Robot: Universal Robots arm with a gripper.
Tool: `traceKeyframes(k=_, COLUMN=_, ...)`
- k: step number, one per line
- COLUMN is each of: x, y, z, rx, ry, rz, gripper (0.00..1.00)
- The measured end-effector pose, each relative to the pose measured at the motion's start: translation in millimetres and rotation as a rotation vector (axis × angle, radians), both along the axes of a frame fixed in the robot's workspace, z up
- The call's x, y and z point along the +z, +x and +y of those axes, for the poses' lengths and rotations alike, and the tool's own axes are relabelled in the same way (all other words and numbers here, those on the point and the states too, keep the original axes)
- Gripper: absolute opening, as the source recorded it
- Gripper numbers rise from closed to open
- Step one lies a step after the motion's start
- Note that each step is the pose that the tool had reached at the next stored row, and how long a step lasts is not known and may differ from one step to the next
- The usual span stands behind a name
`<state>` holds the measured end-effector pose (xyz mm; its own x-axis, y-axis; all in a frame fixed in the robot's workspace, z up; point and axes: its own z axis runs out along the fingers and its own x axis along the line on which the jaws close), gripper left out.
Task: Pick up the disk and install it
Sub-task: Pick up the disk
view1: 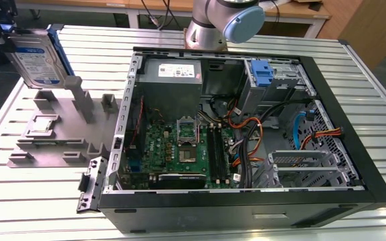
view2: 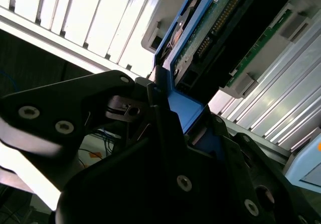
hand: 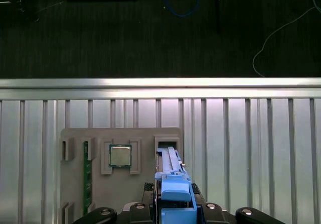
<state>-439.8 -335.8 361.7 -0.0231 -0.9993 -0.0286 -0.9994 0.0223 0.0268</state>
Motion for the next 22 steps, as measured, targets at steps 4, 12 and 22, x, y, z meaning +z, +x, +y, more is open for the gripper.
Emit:
traceKeyframes(k=4, x=0.8, y=0.0, z=0.0, rx=0.000, ry=-0.0012, rz=0.0000, gripper=0.37)
traceKeyframes(k=12, x=2.4, y=0.0, z=0.0, rx=0.000, ry=-0.0031, rz=0.0001, gripper=0.37)
traceKeyframes(k=22, x=4.6, y=0.0, z=0.0, rx=0.000, ry=-0.0058, rz=0.0002, gripper=0.37)
